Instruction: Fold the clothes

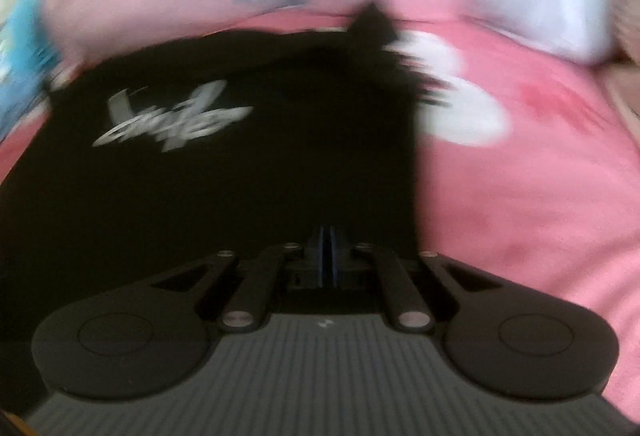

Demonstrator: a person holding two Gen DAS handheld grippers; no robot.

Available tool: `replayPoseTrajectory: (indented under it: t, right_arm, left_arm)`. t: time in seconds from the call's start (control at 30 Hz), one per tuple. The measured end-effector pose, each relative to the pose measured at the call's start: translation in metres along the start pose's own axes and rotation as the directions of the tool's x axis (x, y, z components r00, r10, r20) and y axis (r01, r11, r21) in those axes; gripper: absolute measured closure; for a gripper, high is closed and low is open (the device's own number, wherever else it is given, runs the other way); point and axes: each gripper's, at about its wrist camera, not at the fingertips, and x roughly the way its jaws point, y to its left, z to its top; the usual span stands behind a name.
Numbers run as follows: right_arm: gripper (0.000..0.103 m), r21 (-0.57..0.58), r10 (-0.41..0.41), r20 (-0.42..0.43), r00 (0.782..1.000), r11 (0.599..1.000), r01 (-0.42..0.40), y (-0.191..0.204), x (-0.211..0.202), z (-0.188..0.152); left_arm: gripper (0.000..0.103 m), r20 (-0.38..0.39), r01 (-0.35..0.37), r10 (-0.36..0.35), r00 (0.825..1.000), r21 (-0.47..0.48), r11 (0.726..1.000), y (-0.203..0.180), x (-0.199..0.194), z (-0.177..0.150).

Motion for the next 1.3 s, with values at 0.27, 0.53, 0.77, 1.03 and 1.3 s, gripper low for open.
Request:
replayPoseTrajectory:
  t: [0.27, 0.53, 0.77, 1.03, 1.3]
  right_arm:
    - [0.097, 0.363, -0.223, 0.024, 0.975, 0.910, 0.199, -0.104, -0.090, -0.049]
    - [0.097, 0.188, 0.118, 0.064, 0.991, 0.974, -0.128, 0.010, -0.096, -0.065]
    - [0.098, 0.021, 0.037, -0.005, 0.999, 0.999, -0.037, 0.044, -0.138, -0.147]
    - [0.095, -0.023, 0.110, 0.040, 0.993, 0.994, -0.109, 0.076, -0.184, -0.144]
    - [0.095, -0.138, 0.245, 0.015, 0.969, 0.961, -0.241, 0.163, -0.112, -0.163]
  left_arm:
    - [0.013, -0.001, -0.022, 0.022, 1.000, 0.028, 0.999, -0.004, 0.001, -0.002]
    - [0.013, -0.012, -0.129, 0.133, 0.991, 0.147, 0.981, -0.027, 0.003, -0.010]
    - [0.013, -0.024, -0.232, 0.245, 0.969, 0.247, 0.941, -0.050, -0.018, -0.032]
    - [0.013, -0.030, -0.290, 0.305, 0.952, 0.227, 0.930, -0.054, -0.044, -0.048]
    - [0.013, -0.004, -0.297, 0.301, 0.954, 0.150, 0.943, -0.041, -0.075, -0.054]
